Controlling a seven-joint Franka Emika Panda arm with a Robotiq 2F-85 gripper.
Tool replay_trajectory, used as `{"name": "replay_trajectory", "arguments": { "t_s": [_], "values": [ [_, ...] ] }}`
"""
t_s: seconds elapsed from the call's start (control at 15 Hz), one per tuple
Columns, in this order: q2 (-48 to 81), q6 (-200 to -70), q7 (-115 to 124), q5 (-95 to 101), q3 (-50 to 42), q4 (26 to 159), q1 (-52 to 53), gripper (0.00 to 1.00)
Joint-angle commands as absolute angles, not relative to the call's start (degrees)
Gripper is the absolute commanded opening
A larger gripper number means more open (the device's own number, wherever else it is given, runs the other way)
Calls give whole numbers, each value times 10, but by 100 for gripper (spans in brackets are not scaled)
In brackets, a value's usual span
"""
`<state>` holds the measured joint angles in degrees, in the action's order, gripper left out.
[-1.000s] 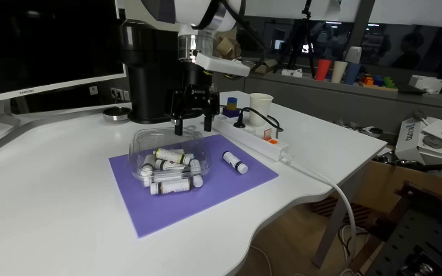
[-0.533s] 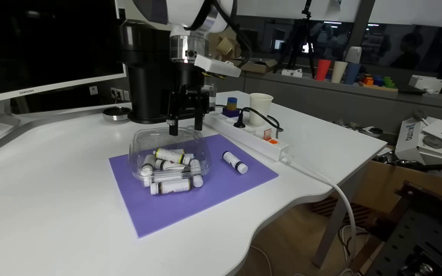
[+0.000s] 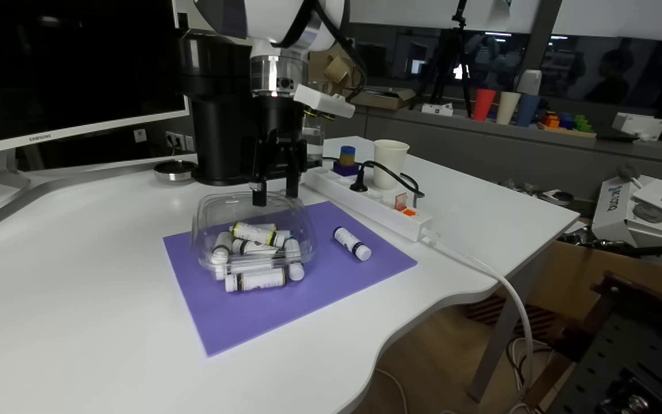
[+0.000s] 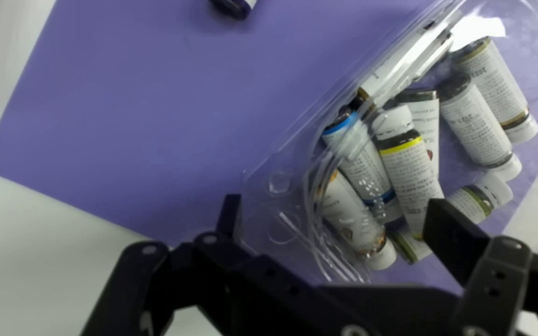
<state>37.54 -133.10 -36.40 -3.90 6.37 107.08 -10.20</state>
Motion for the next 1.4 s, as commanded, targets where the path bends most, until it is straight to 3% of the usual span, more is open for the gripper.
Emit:
{"name": "replay_trajectory", "arguments": {
  "t_s": [0.0,0.6,1.13,1.33],
  "values": [
    [375,-1309,-393,-39,73,1053,-110,100],
    [328,-1292,-439,-52,83,1068,-107,100],
    [311,-1157,-467,-95,91,1057,-95,100],
    [309,-1190,-450,-69,72,1064,-77,100]
  ]
}}
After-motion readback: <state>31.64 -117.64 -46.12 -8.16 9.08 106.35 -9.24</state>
